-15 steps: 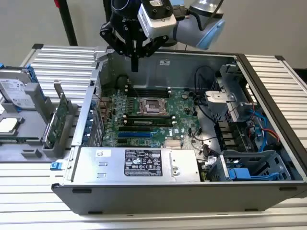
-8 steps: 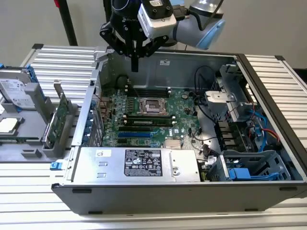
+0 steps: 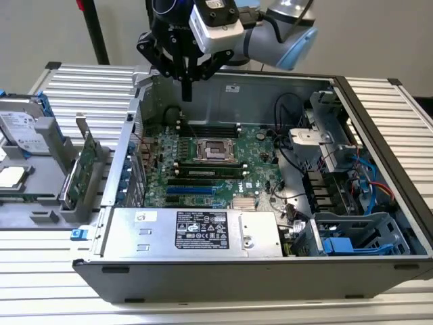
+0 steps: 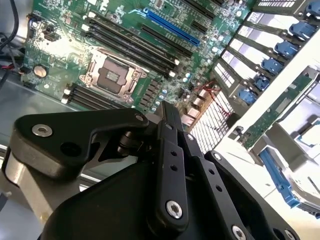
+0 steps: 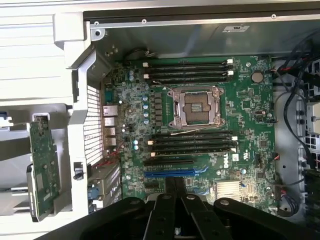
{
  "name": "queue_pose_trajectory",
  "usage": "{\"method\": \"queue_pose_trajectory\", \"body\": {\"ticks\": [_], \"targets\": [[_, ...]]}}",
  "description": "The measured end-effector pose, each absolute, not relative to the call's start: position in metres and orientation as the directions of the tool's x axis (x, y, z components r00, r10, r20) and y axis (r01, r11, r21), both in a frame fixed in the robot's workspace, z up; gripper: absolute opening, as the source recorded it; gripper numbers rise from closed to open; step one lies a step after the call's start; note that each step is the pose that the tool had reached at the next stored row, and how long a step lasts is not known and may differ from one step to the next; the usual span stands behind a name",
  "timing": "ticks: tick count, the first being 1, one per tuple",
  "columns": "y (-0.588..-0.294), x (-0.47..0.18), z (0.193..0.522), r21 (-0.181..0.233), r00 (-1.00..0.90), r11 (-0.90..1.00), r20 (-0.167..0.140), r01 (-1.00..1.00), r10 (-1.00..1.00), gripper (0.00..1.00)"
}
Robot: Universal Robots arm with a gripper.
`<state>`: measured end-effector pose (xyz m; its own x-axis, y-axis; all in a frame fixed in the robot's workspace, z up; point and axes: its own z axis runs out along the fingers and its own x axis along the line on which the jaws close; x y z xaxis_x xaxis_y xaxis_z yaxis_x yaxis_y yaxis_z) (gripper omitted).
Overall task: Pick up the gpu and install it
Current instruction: 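Reach for the gpu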
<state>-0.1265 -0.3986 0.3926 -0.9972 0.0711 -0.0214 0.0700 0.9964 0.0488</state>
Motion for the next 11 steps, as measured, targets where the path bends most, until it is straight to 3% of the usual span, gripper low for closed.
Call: {"method": "queue_pose_trajectory", "body": {"ticks": [11], "targets": [[-0.398,-0.143,0.393,0.049,-0.997,0.996,-0.021,0.070,0.071,0.00]]}}
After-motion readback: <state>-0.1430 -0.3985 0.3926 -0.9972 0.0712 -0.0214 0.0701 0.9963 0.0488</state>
